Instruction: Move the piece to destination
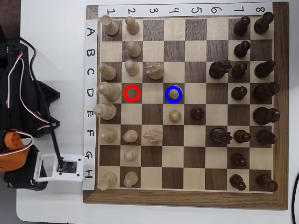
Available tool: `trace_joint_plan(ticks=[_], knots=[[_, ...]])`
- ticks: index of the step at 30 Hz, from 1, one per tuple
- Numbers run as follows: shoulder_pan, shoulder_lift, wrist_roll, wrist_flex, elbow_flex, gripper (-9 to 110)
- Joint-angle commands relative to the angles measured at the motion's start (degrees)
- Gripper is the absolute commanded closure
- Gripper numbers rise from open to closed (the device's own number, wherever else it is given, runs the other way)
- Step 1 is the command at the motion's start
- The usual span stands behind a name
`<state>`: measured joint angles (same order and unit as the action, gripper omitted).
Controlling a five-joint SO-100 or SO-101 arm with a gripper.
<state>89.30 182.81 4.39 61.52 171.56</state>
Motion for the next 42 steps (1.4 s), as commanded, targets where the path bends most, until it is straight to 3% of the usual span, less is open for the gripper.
trace_joint_plan(ticks=[1,24,42], knots=[[0.35,1.49,0.44,-1.14,1.49,101],[5.8,13.45,-0.53,3.34,6.86,101],[3.08,13.45,-2.72,2.37,7.03,101]])
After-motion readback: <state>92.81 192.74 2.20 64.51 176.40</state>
